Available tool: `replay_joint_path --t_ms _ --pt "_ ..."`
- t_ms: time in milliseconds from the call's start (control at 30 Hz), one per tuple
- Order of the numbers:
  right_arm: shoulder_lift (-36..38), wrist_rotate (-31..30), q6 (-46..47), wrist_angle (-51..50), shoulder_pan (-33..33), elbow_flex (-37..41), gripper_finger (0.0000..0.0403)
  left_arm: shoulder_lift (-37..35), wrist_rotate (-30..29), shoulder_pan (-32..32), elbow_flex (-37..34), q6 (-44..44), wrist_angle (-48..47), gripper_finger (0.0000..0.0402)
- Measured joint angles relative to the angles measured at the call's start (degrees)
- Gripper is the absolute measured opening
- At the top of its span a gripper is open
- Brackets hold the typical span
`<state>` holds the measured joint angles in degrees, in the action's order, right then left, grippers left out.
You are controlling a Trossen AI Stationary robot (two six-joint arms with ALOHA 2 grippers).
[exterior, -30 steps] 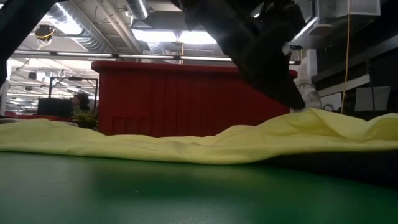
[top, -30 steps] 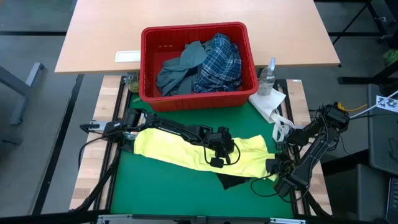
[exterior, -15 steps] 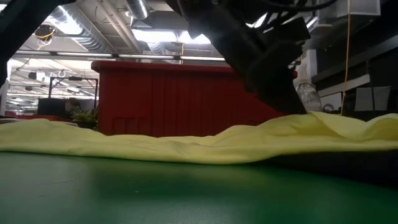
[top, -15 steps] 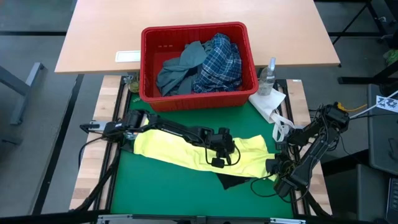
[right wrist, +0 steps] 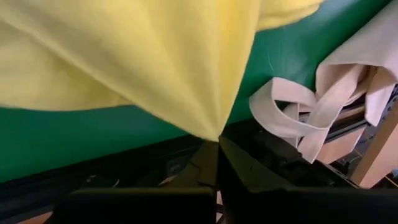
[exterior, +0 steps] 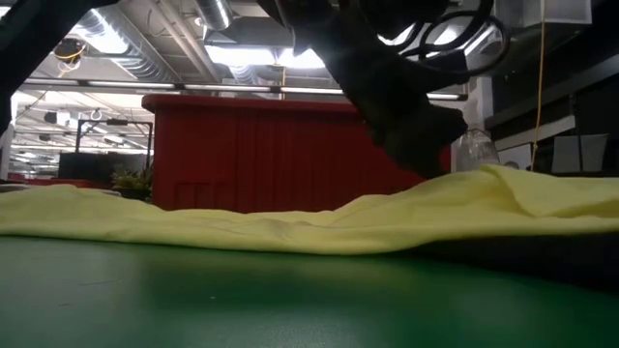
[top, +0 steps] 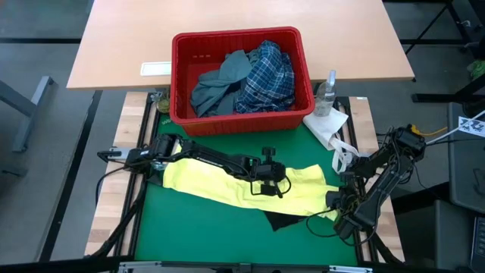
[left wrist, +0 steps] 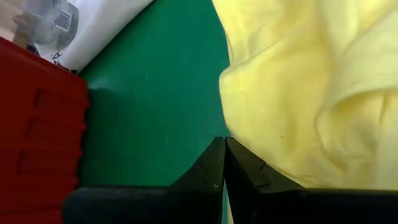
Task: Fold Laundry from Bin
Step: Fold the yellow shirt
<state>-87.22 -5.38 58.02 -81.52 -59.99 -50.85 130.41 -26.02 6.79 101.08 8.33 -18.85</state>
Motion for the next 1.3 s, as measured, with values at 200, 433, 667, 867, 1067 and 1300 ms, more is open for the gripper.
replay_joint_path --t_ms 200,433,667,867,1067,1300 --pt "0.00 -0.18 0.00 0.00 0.00 0.00 0.0003 0.00 -0.01 0.32 0.01 1.08 0.00 0.0002" --pt "0.00 -0.16 0.00 0.04 0.00 0.00 0.0003 -0.11 1.98 1.86 2.78 0.97 -0.66 0.0010" --pt "0.00 -0.14 0.02 0.39 0.00 0.00 0.0003 -0.11 1.98 2.51 3.17 0.46 -0.83 0.0059" --pt "0.00 -0.14 0.02 0.44 0.00 0.00 0.0003 -0.11 8.75 2.70 3.17 -0.32 -0.92 0.0112" --pt "0.00 -0.14 0.02 0.46 0.00 0.00 0.0003 0.02 9.12 2.44 3.17 -0.30 -0.73 0.0130" --pt "0.00 -0.14 0.02 0.62 0.00 0.00 0.0003 1.03 9.15 1.75 3.19 -0.32 -0.35 0.0123"
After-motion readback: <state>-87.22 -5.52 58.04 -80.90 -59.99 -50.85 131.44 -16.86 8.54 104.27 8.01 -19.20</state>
